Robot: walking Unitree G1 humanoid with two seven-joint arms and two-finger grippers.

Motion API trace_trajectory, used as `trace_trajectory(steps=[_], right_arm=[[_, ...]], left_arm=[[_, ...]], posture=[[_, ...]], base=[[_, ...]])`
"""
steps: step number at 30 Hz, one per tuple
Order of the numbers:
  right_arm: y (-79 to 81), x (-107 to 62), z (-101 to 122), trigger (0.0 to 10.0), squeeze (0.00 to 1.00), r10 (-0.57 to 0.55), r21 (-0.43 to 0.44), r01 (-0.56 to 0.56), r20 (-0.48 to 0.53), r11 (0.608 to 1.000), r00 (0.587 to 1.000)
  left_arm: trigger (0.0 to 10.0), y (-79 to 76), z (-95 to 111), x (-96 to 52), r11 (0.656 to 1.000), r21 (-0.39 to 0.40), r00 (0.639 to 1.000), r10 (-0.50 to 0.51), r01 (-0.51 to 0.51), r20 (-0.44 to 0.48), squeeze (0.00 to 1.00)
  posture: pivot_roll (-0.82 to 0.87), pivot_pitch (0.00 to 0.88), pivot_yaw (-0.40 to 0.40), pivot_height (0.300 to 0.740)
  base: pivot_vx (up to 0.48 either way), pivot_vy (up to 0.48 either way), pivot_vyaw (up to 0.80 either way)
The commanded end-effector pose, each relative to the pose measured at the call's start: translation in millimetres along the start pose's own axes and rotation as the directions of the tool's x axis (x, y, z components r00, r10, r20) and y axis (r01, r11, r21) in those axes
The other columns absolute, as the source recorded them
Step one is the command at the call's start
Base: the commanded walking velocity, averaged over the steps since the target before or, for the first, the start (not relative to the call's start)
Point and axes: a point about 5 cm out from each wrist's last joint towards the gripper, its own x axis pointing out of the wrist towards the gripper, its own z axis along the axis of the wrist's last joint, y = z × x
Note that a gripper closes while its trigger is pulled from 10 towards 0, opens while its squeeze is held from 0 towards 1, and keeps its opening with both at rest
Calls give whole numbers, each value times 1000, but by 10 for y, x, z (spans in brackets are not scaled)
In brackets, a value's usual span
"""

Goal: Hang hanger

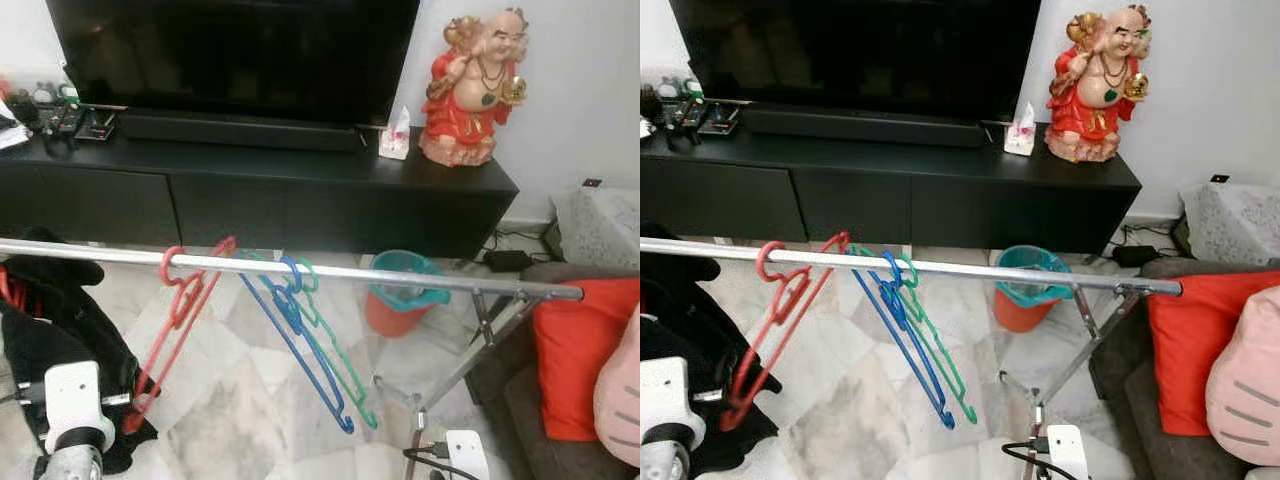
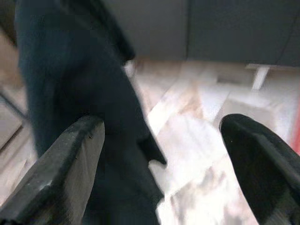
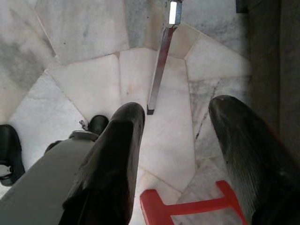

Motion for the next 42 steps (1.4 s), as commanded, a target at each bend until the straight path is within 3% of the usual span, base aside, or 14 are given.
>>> trace_trajectory(steps=[1,4,12,13,15,20,21,22,25,26,35,38,42], right_arm=[[-31,-2,-14,10000,0,-12,11,12,-4,1000,1000],[-31,-3,-23,10000,0,-13,12,13,-5,1000,1000],[-34,-4,-27,10000,0,-14,12,14,-6,1000,1000],[-33,-4,-27,10000,0,-15,12,15,-7,1000,1000],[-33,-4,-26,10000,0,-17,16,17,-7,1000,1000],[-31,-4,-26,10000,0,-23,27,24,-7,999,1000],[-31,-4,-26,10000,0,-23,27,24,-7,999,1000],[-29,-3,-26,10000,0,-23,27,23,-8,999,1000],[-27,-3,-26,10000,0,-23,27,23,-9,999,1000],[-21,-3,-28,10000,0,-23,29,24,-10,999,1000],[-5,-5,-49,10000,0,-28,66,29,-17,997,999],[11,-10,-84,10000,0,-46,142,50,-27,989,999],[38,-16,-125,10000,0,-59,230,67,-42,971,997]], left_arm=[[10000,-50,-165,14,1000,18,998,9,-8,-65,0],[10000,-72,-325,31,999,27,993,27,-24,-118,0],[10000,-99,-523,33,999,5,978,38,-38,-204,0],[10000,-207,-767,-6,999,21,945,-31,40,-326,0],[10000,-283,-951,-62,993,47,907,-77,106,-415,0],[10000,-308,-1211,-190,989,66,824,-70,130,-561,0],[10000,-308,-1211,-190,989,66,824,-70,130,-561,0],[10000,-333,-1262,-227,985,70,796,-85,158,-599,0],[10000,-369,-1305,-265,977,76,769,-108,200,-631,0],[10000,-428,-1354,-310,965,67,729,-145,254,-669,0],[10000,-544,-1324,-256,928,100,718,-206,359,-664,0],[10000,-584,-1320,-251,892,144,699,-228,430,-677,0],[10000,-540,-1354,-279,881,165,684,-214,444,-697,0]], posture=[[67,0,-111,740],[61,0,-109,740],[68,0,-114,740],[64,0,-117,740],[61,0,-117,740],[53,0,-119,740],[53,0,-119,740],[53,0,-121,740],[47,0,-119,740],[37,0,-114,740],[21,0,-98,740],[6,0,-82,740],[-2,0,-57,740]], base=[[0,0,0],[0,0,0],[0,0,0],[0,0,0],[0,0,0],[0,0,0],[0,0,0],[0,0,0],[0,0,0],[0,0,0],[0,0,0],[0,0,0],[0,0,0]])
